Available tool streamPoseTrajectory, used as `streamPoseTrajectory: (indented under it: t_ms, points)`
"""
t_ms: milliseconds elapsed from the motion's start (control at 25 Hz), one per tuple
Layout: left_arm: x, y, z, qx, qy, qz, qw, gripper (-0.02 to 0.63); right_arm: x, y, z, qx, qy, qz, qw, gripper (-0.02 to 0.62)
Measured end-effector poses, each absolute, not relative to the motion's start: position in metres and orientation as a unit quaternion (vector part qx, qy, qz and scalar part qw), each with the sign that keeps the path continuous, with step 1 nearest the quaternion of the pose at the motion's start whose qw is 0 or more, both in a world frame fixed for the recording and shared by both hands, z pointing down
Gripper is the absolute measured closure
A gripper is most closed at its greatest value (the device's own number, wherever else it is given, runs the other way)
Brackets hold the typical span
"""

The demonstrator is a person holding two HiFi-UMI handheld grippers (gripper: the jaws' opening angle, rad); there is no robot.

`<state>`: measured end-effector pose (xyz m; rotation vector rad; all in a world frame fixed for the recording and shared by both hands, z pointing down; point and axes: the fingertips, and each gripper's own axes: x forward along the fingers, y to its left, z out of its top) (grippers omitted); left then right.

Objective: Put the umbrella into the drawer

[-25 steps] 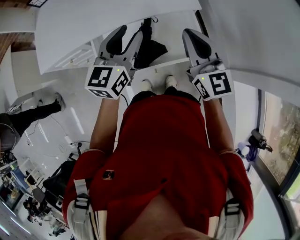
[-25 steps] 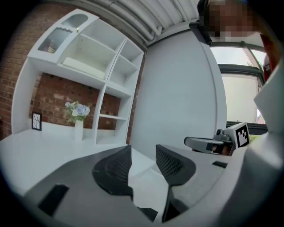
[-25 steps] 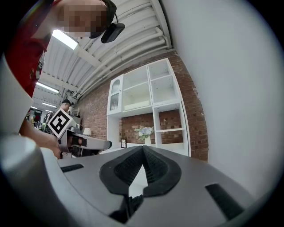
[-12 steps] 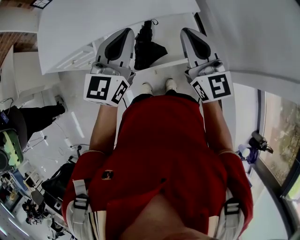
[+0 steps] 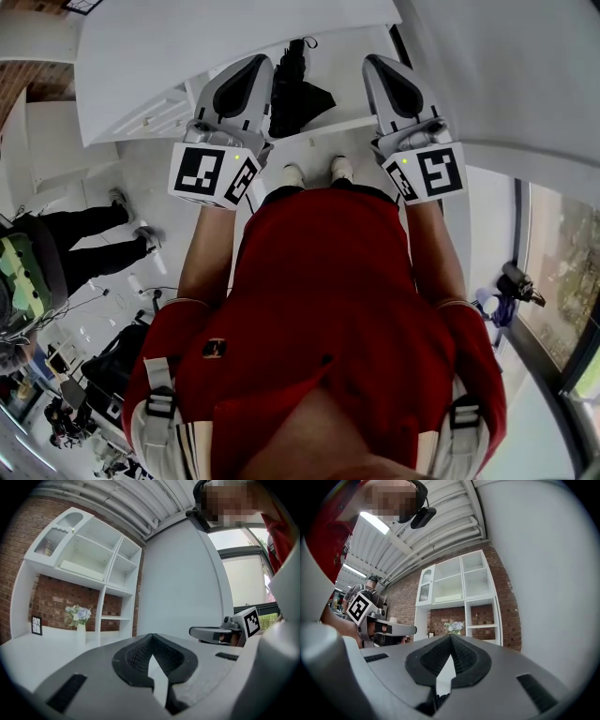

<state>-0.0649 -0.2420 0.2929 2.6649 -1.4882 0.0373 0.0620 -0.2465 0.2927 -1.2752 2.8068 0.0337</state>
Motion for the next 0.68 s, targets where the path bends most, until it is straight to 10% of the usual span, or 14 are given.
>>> streamPoseTrajectory:
  t_ms: [680]
  points:
    - [-0.059, -0.241, 0.305, 0.876, -0.479, 0.019, 0.056, 0.600, 0.066, -0.245, 0.298, -0.418, 0.908, 0.009, 0.022, 0.597]
